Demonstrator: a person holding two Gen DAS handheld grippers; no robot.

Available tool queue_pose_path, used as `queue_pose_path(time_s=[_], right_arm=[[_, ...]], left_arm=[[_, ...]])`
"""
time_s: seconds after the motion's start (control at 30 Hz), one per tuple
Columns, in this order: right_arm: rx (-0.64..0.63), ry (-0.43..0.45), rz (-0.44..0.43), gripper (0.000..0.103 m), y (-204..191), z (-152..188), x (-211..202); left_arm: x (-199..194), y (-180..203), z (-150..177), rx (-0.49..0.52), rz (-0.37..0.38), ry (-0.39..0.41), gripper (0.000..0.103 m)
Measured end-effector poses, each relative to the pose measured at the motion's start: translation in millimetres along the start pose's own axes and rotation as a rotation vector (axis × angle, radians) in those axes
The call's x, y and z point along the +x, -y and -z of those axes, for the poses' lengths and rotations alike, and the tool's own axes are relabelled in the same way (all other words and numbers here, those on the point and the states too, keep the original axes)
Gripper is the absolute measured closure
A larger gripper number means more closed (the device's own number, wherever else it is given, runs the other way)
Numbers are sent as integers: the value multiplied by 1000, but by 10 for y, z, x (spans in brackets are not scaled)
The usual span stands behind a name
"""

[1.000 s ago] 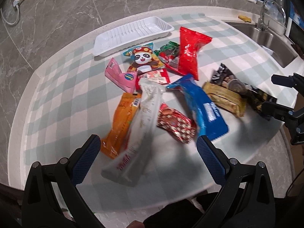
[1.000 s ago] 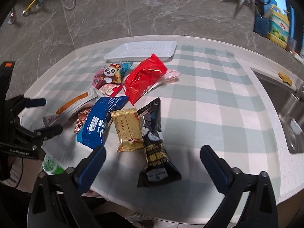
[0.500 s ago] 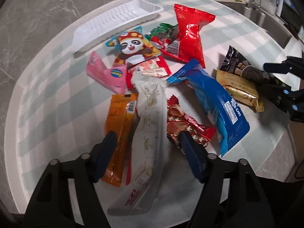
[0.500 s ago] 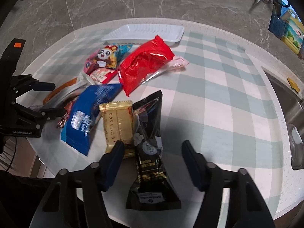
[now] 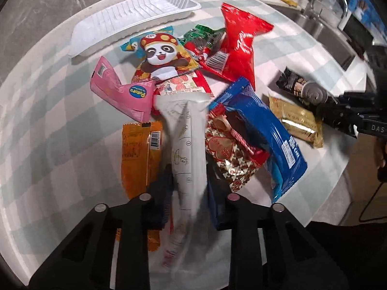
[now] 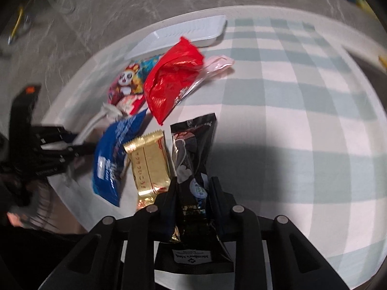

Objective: Organize snacks
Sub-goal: 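Grasp the white long packet with the left tool while the right tool grasps the black packet, then carry both packets to the white tray with both tools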

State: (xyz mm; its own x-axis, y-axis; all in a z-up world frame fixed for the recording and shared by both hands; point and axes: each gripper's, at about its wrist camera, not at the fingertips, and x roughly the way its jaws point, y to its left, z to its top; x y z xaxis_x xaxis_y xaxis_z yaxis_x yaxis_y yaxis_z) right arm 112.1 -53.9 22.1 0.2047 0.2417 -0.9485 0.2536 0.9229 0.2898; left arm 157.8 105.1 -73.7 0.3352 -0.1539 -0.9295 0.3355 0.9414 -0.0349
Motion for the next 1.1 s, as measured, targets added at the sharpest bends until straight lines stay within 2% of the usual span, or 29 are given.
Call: queue_pose_path(time_s=[0.03,0.17,0.3,0.47,0.7,0.83,0.93,1.1], right_arm=[[29,1,-26,77,38,-6,-20],[147,13,-130,77,177,-13,-78],[238,11,-207,77,262,-19,-84],[324,0,-285,78,337,-49,-31],[466,-15,-442,78,460,-18,13],[519,-40,-530,78,454,-2,-5],[542,-52,-585,78,422,-25,-18],[569,-23,-680,78,365,-228,-70]], left_arm=[[-6,-44,-14,-12,19,2,85],[-27,-241,-45,-61,119,-11,86],[-39,-244,-78,-60,134,-23,86],[-79,-229,-106,-62,187,-25,86],[-117,-342,-173,-126,301,-32,86],[-230,-419,-201,-158,368,-26,86],[-335,-484,-241,-169,380,-10,86],[-518,-698,-416,-226,434,46,86]])
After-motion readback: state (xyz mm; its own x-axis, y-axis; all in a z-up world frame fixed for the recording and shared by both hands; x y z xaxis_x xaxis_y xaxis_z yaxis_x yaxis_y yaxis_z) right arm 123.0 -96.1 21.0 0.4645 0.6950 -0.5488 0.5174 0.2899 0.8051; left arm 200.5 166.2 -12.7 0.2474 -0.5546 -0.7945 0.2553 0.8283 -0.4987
